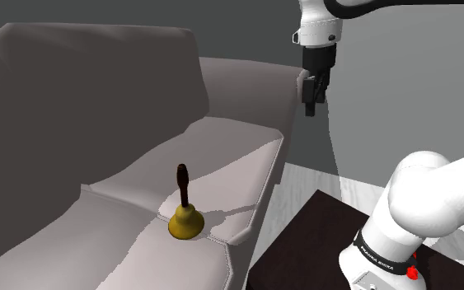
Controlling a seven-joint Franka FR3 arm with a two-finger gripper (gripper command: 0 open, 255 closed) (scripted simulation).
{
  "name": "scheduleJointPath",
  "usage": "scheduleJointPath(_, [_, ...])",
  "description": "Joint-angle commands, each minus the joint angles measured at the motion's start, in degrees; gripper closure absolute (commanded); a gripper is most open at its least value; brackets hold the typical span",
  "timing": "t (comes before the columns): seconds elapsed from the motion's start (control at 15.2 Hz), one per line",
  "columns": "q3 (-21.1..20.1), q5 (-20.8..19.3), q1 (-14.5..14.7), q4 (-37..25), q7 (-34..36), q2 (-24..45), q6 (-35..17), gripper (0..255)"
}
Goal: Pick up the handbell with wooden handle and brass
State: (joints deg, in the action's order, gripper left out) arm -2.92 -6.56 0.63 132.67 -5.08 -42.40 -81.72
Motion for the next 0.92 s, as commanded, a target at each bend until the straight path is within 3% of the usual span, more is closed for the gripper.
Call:
scheduleJointPath(0.0, [0.00,0.00,0.00,0.00,0.00,0.00,0.00,0])
scheduleJointPath(0.86, [-9.62,8.99,3.43,1.28,14.03,13.64,-20.10,0])
